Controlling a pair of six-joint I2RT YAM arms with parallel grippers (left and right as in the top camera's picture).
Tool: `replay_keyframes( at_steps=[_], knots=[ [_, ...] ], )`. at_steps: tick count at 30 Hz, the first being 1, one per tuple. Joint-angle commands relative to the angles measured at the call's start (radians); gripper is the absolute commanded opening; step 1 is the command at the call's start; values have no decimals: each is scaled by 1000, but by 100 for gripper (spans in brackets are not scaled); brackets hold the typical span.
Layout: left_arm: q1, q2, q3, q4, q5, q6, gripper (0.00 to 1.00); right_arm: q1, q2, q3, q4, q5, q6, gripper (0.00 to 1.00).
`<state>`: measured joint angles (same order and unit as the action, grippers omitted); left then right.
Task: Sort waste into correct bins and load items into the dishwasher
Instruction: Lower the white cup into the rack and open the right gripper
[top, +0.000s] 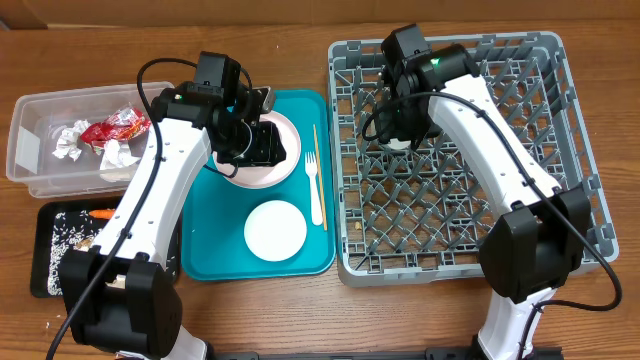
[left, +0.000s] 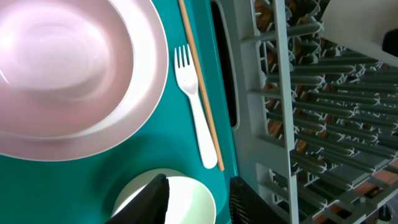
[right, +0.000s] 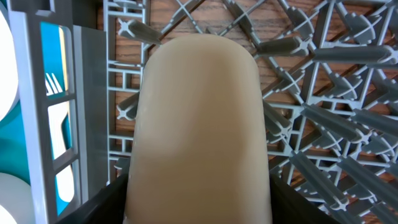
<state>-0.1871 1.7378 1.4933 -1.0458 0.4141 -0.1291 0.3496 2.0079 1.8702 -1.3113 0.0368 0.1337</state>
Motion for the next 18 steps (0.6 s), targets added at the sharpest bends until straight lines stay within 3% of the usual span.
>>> replay_keyframes(
  at_steps=[1, 4, 13, 15, 16, 18],
  knots=[
    [4, 2, -5, 8, -6, -10, 35, 2, 7, -2, 5, 19, -5, 30],
    [4, 2, -5, 7, -6, -9, 36, 2, 11, -2, 2, 19, -5, 38],
    [4, 2, -5, 7, -6, -8, 36, 2, 23, -5, 5, 19, -8, 41],
    [4, 2, -5, 7, -6, -8, 36, 2, 27, -5, 5, 19, -8, 54],
    [4, 2, -5, 7, -6, -8, 36, 2, 31, -5, 6, 19, -8, 66],
    [4, 2, -5, 7, -6, -8, 36, 2, 34, -5, 14, 18, -8, 75]
  ],
)
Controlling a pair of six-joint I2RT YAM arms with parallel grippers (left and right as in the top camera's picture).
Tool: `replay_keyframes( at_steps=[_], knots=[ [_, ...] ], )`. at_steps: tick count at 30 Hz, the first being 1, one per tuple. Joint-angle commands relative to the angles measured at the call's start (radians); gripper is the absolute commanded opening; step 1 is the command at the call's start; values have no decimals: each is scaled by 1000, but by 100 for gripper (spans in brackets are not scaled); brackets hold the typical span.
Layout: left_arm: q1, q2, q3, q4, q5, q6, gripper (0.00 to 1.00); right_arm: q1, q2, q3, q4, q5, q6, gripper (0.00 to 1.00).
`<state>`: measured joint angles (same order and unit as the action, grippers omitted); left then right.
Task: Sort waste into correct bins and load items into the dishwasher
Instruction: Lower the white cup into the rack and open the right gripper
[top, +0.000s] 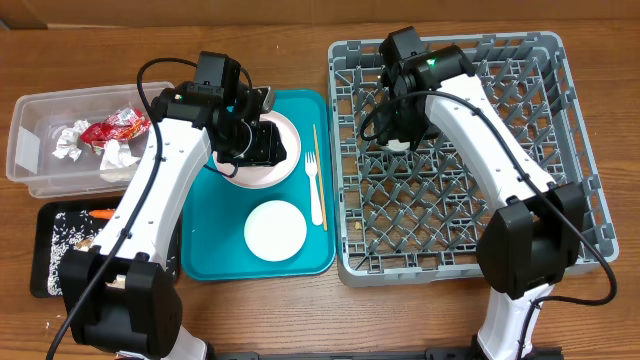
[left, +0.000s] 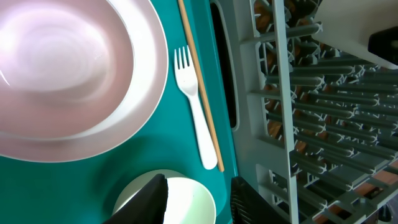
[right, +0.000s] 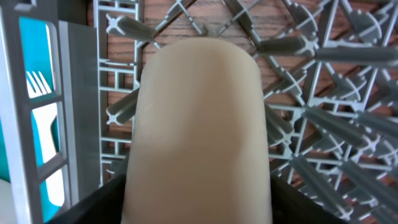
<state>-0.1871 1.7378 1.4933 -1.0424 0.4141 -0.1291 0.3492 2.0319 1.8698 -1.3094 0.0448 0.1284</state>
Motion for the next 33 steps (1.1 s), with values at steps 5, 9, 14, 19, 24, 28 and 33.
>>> replay_keyframes(
  at_steps=[5, 9, 14, 19, 24, 28, 33],
  knots=[
    [4, 2, -5, 3, -6, -8, 36, 2, 10, -4, 29, 10, -6, 100],
    [4, 2, -5, 2, -6, -8, 35, -6, 10, 25, 13, 6, -29, 100],
    [5, 1, -4, 2, -8, -6, 29, -23, -2, 156, -88, 6, -28, 100],
    [5, -34, -3, -18, -142, -62, 30, -37, -42, 307, -232, -59, -28, 100],
    [5, -103, -3, -156, -389, -182, 31, -37, -86, 314, -321, -89, -28, 100],
    [-5, -112, -6, -277, -432, -244, 36, -37, -87, 309, -372, -92, -26, 100],
    [-47, -108, -92, -294, -433, -256, 43, -37, -87, 307, -385, -92, -24, 100]
  ],
)
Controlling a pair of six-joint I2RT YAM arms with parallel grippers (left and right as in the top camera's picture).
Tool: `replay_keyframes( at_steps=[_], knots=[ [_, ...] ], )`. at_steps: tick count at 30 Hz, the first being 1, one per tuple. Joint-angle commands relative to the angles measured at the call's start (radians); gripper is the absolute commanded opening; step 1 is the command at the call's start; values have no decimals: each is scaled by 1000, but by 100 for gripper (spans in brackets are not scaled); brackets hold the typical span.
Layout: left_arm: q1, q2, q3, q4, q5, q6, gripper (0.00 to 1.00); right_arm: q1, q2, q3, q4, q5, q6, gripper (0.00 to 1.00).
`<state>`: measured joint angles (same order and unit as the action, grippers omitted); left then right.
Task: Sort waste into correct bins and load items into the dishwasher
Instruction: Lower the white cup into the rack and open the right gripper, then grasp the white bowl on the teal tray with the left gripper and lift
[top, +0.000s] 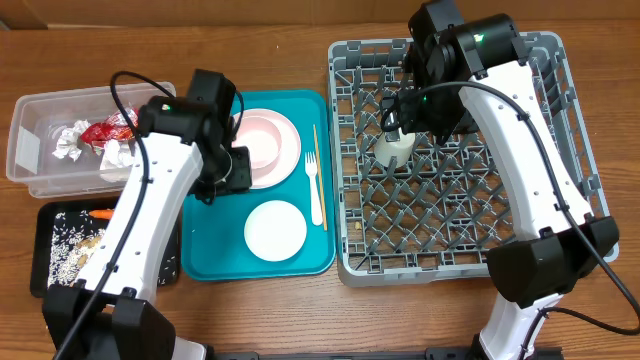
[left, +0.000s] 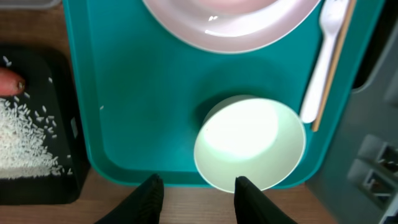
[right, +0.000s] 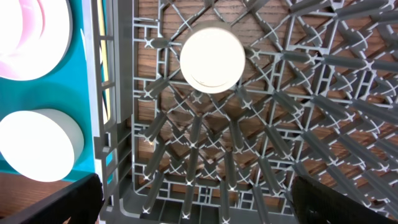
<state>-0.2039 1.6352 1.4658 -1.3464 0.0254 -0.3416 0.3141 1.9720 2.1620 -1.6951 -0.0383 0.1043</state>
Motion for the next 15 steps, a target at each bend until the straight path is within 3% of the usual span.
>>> replay_keyframes(
  at_steps=[1, 8, 15],
  knots=[
    [-38, -5, -91, 24, -44, -50, 44, -2, -27, 15, 1, -9, 0, 100],
    [-74, -5, -328, 194, -11, -93, 47, -2, -27, 10, 2, -8, 0, 100],
    [-74, -5, -480, 367, 13, -93, 42, -2, -27, 10, 2, -8, 0, 100]
  ],
)
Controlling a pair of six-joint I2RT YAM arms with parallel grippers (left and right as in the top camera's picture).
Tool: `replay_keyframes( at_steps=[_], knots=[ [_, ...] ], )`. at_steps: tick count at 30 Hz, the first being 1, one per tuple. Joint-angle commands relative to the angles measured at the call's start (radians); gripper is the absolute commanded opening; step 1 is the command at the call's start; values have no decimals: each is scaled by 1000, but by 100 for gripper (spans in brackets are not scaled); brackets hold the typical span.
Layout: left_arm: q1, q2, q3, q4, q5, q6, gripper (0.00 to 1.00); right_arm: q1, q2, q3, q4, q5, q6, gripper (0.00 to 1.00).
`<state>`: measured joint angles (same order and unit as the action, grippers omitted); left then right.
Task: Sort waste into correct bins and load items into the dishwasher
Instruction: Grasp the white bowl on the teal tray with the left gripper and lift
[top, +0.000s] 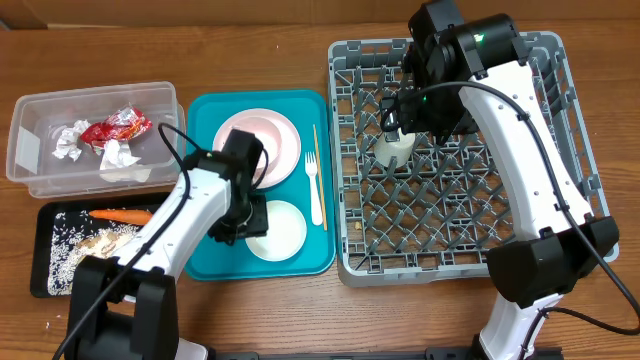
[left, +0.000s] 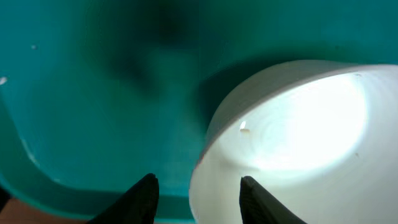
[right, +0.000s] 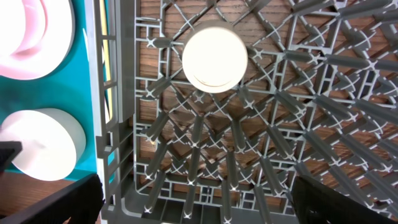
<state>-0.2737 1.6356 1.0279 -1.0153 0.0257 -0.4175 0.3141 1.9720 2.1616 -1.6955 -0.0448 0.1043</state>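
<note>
A white bowl sits at the front of the teal tray, below a pink plate. My left gripper is open and low at the bowl's left side, one finger outside the rim and one over the bowl. A beige cup stands upside down in the grey dish rack. My right gripper hangs wide open above the rack, holding nothing.
A white fork and a wooden chopstick lie on the tray's right side. A clear bin with wrappers stands at far left. In front of it is a black tray with rice and a carrot.
My left gripper has moved from the tray's left side beside the pink plate down to the white bowl's left rim. The right arm and the cup have not moved.
At first my right gripper held the beige cup low in the rack and my left hovered over the pink plate. Then the cup stood upside down in the rack, the right gripper open and higher. My left gripper went to the tray's left side, and is now at the bowl.
</note>
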Motion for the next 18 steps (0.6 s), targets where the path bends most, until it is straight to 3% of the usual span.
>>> replay_keyframes(
  at_steps=[1, 4, 9, 18],
  knots=[
    [-4, -6, -53, 52, 13, -18, 41, -2, -27, 10, 2, -2, 0, 100],
    [-4, -6, -74, 85, 13, -17, 34, -2, -27, 10, 2, -2, 0, 100],
    [-4, -6, -74, 85, 12, -17, 4, -2, -27, 10, 2, -2, 0, 100],
    [-2, -46, -1, -21, -15, -5, 4, -2, -27, 11, 2, -2, -1, 100]
  ],
)
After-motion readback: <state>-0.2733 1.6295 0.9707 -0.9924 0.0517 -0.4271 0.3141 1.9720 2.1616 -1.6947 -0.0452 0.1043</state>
